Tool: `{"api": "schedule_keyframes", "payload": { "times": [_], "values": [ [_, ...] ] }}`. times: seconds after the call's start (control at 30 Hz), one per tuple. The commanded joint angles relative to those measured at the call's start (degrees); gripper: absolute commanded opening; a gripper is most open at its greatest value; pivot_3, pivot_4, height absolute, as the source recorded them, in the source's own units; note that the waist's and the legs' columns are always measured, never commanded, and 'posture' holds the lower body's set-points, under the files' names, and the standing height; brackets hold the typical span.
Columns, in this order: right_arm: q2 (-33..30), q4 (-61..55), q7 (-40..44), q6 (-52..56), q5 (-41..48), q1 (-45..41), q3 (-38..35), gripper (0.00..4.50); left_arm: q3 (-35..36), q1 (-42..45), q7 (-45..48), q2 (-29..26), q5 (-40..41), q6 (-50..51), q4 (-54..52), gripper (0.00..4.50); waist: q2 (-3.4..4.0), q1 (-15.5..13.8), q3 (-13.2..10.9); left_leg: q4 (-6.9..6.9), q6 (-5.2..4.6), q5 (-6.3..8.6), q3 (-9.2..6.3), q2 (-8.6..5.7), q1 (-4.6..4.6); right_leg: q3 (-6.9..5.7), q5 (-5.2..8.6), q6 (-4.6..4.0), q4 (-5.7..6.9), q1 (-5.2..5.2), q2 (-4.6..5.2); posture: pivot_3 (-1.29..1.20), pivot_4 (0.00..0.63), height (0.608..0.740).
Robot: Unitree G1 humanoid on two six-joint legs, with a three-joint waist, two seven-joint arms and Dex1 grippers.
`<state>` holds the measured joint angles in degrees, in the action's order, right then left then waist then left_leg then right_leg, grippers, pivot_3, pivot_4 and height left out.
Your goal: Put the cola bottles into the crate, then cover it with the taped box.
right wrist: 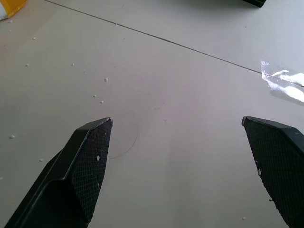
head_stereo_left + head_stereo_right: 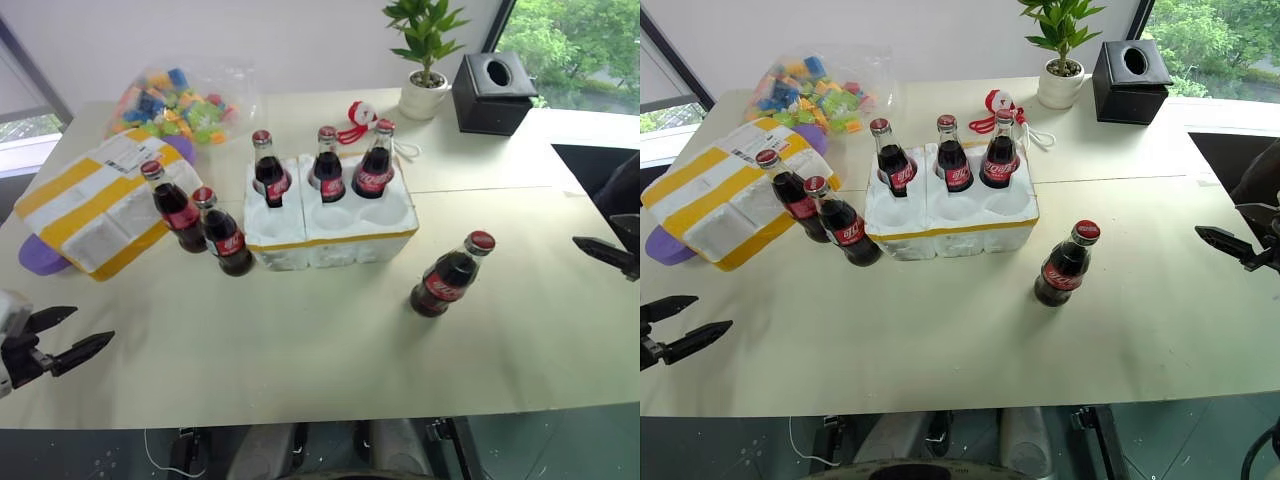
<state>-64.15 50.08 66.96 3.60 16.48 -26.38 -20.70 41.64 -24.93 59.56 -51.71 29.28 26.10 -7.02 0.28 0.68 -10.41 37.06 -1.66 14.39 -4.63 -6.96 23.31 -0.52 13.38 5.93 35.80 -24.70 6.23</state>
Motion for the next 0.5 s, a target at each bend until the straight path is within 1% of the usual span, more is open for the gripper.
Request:
{"api": "schedule_keyframes", "payload": {
  "times": [0.03, 0.3, 0.5],
  "values": [
    [-0.74, 0.61, 0.04, -1.43, 0.23, -0.98, -0.92, 4.50, 1.25, -0.02, 0.16, 0.06, 0.38, 0.19, -1.44, 4.45, 0.00, 0.00, 0.00, 0.00, 0.00, 0.00, 0.00, 0.00, 0.00, 0.00, 0.00, 0.00, 0.00, 0.00, 0.00, 0.00, 0.150, 0.732],
    [-0.86, 1.82, 0.02, -2.51, 0.34, -0.84, -1.06, 4.50, 0.85, 1.78, -1.23, 0.46, 0.43, 1.38, -0.98, 4.45, 0.00, 0.00, 0.00, 0.00, 0.00, 0.00, 0.00, 0.00, 0.00, 0.00, -0.01, 0.00, 0.01, 0.00, 0.00, 0.00, 0.150, 0.732],
    [-0.85, 1.98, 0.69, -1.12, 0.99, -0.84, -1.30, 4.50, 1.11, 2.82, -0.72, 0.22, 1.15, 3.04, -0.49, 4.45, 0.00, 0.01, 0.00, 0.01, 0.00, 0.00, 0.01, 0.00, 0.00, 0.00, -0.01, 0.01, 0.01, 0.00, -0.01, 0.00, 0.150, 0.732]
  ]
}}
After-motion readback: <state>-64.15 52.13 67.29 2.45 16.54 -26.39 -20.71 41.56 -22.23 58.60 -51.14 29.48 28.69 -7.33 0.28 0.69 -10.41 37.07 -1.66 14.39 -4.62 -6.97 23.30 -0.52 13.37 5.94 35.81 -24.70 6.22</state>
